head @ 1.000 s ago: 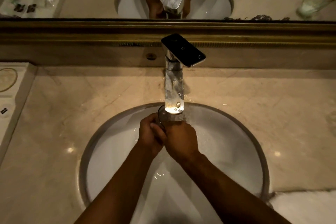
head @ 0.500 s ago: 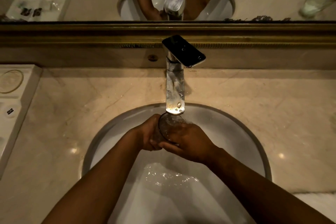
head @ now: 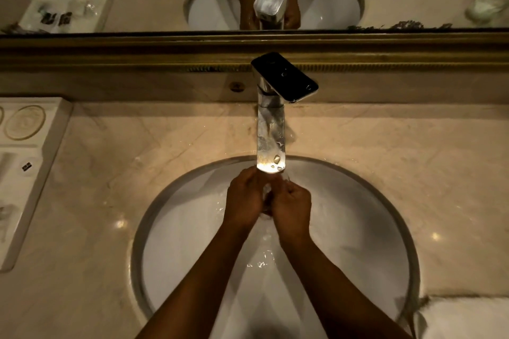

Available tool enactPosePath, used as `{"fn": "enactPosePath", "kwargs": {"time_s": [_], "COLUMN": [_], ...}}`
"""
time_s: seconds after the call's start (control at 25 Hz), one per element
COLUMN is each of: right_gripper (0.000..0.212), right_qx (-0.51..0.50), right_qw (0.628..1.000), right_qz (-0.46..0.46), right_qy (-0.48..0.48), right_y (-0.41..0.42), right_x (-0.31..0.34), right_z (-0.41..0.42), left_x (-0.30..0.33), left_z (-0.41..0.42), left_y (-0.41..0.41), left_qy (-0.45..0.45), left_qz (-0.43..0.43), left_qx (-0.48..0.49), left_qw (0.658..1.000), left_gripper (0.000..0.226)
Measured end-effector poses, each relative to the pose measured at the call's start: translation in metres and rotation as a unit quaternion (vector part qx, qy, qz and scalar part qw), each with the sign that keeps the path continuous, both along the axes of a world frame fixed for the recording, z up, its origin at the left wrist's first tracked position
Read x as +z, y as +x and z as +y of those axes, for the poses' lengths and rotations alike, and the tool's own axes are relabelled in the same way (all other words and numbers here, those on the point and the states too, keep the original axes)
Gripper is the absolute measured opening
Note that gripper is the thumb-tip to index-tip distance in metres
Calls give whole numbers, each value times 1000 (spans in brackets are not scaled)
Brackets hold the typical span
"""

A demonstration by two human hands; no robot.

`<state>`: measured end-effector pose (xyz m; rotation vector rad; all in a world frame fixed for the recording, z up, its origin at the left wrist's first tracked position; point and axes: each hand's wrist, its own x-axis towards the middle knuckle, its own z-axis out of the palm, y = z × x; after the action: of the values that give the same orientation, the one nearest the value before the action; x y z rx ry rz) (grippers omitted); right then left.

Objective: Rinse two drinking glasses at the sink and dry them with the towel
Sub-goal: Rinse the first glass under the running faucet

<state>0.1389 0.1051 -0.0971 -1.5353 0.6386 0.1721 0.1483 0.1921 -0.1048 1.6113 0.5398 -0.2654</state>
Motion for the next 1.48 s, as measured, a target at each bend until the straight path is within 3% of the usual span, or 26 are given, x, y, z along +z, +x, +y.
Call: {"fn": "enactPosePath", "kwargs": {"time_s": [0.16, 0.28, 0.36, 0.48, 0.56, 0.68, 0.84, 1.0, 1.08, 1.2, 1.28, 1.32, 1.4, 1.48], "right_gripper": [45, 46, 44, 26, 17, 36, 38, 39, 41, 51, 48, 44, 35, 23], "right_qx": [-12, 17, 38, 24, 6, 3, 42, -24, -35, -40, -38, -31, -9, 51], "right_qw": [997, 993, 996, 999, 996, 974, 959, 938, 947, 977, 979, 982, 991, 997], "right_qz": [71, 108, 77, 34, 39, 58, 164, 231, 215, 185, 187, 178, 119, 30], "right_qy": [17, 46, 19, -5, 77, 219, 229, 257, 235, 101, 69, 61, 58, 46], "right_y": [19, 21, 16, 4, -8, -9, 14, 26, 32, 38, 34, 30, 23, 19], "right_x": [7, 14, 15, 2, -2, -7, -3, -3, -4, -14, -15, -14, -8, -3], "right_z": [-14, -9, -6, -5, -1, 0, -15, -12, -13, -14, -8, -5, 0, 0], "left_x": [7, 3, 2, -8, -9, -9, -2, 3, 2, 4, 5, 3, 1, 5], "left_z": [13, 14, 13, 11, 4, -4, -7, -8, -6, -4, -5, -4, 0, 4], "left_y": [7, 17, 20, 21, 21, 19, 8, 1, 0, -8, -9, -4, 6, 14], "left_qy": [-154, -254, -293, -243, -225, -161, -101, -61, 3, 82, 128, 157, 104, -52], "left_qz": [37, 109, 190, 203, 172, 135, 85, -11, -39, -85, -62, -50, -8, 67], "left_qx": [-89, 10, 80, 154, 199, 210, 172, 159, 138, -23, -84, -70, 42, 177], "left_qw": [983, 961, 934, 936, 938, 955, 976, 985, 990, 993, 986, 984, 994, 980], "left_gripper": [18, 14, 17, 23, 24, 26, 23, 36, 40, 29, 24, 30, 35, 27]}}
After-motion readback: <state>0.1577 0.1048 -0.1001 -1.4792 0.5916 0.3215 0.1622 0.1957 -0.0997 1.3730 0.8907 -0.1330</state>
